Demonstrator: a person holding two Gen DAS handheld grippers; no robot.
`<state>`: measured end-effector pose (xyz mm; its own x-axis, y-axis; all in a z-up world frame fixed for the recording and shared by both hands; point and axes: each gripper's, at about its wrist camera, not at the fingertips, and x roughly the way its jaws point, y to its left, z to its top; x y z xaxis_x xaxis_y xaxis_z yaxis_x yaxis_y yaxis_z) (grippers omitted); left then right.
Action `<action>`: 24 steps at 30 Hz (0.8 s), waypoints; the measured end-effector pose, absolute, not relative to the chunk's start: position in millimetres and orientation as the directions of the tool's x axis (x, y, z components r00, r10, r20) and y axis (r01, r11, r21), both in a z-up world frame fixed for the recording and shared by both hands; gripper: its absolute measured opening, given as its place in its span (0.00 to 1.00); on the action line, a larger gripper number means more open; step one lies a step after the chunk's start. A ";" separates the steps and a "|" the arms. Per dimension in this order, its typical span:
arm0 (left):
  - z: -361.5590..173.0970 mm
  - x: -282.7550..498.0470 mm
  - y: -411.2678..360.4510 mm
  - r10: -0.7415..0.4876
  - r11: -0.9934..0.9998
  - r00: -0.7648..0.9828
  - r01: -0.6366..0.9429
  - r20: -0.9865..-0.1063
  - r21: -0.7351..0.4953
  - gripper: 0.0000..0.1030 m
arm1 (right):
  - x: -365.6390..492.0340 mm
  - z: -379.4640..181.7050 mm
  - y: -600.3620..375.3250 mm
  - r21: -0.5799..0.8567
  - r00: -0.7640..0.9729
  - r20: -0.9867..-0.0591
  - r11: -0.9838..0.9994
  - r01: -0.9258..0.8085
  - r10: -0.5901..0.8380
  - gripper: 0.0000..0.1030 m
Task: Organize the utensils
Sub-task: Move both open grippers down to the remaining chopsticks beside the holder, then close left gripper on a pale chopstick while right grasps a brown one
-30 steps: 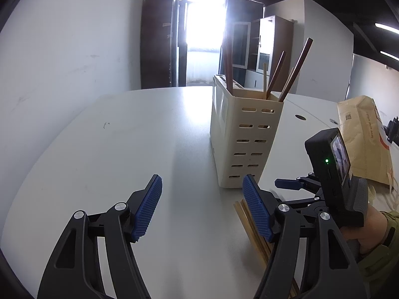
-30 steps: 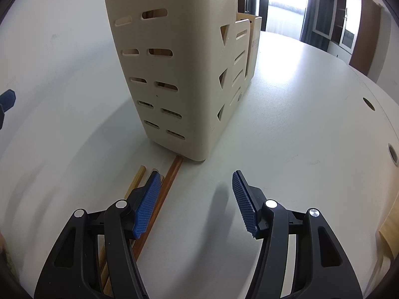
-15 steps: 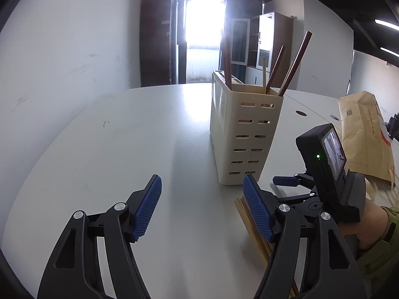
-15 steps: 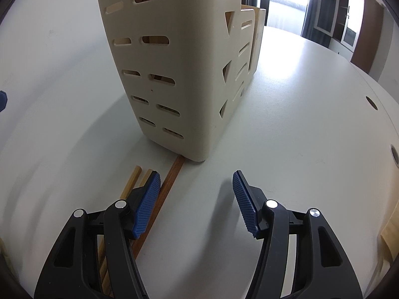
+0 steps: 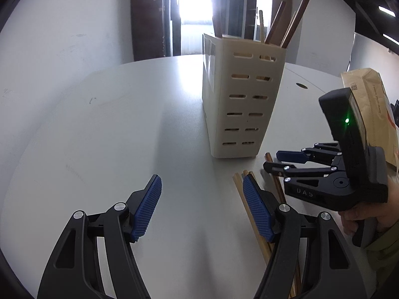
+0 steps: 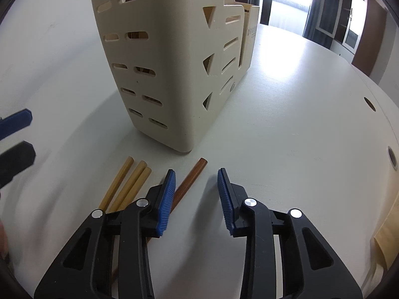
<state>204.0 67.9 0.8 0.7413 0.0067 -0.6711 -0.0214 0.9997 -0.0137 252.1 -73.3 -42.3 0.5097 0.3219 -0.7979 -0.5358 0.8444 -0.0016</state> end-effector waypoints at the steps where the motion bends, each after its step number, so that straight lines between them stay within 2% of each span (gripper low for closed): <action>1: -3.1 207.2 65.9 0.006 1.000 0.732 -0.018 -0.682 -0.011 0.66 | 251.0 -42.4 -74.8 0.000 0.509 -0.798 0.844 -0.537 0.324 0.25; 3: -10.6 215.1 61.1 0.002 1.000 0.711 -0.011 -0.704 -0.009 0.66 | 249.7 -40.6 -81.1 0.005 0.507 -0.798 0.843 -0.537 0.327 0.20; 12: -35.8 249.5 37.9 0.021 0.999 0.646 0.004 -0.763 0.032 0.66 | 243.6 -37.6 -86.0 0.021 0.491 -0.802 0.839 -0.545 0.339 0.11; 20: -48.0 260.6 32.5 0.070 0.997 0.615 -0.017 -0.785 0.075 0.65 | 245.4 -35.6 -84.2 0.032 0.481 -0.805 0.836 -0.548 0.347 0.10; 24: -49.3 264.2 30.5 0.075 0.997 0.607 -0.019 -0.791 0.080 0.53 | 265.0 -34.7 -86.4 0.033 0.480 -0.806 0.836 -0.547 0.346 0.10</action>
